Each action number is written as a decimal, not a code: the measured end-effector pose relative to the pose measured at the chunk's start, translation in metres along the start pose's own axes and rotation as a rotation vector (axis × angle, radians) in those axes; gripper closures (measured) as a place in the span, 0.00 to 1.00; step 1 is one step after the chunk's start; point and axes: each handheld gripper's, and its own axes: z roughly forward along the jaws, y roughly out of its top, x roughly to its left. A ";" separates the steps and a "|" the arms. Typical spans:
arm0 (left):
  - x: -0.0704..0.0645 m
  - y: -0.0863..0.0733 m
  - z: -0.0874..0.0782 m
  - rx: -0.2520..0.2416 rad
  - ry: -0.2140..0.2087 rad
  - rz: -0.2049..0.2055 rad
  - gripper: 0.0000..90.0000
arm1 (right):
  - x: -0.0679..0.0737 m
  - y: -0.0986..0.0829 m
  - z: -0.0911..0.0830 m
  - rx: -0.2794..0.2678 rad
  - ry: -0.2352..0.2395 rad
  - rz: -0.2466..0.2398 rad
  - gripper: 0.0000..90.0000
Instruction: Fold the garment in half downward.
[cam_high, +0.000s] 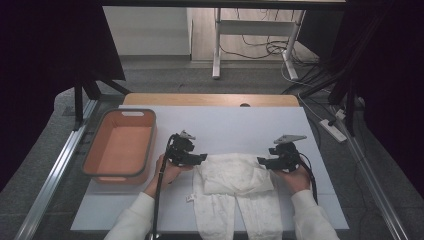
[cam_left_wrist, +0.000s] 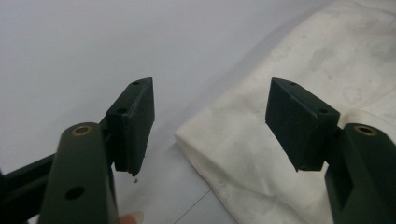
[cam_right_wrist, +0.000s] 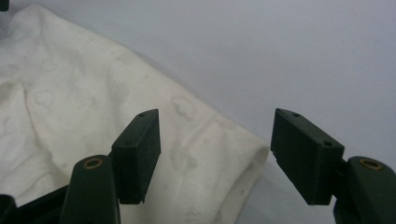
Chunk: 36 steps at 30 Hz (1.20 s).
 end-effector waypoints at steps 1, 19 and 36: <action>0.000 0.000 0.000 0.000 0.002 -0.001 0.37 | -0.001 -0.001 0.001 0.005 0.000 0.004 0.37; 0.006 -0.005 0.016 0.058 0.030 0.020 0.37 | -0.003 -0.004 0.023 0.087 -0.012 -0.023 0.36; -0.005 -0.012 0.023 0.070 -0.028 0.080 0.90 | 0.008 -0.004 0.023 0.103 0.040 -0.078 0.85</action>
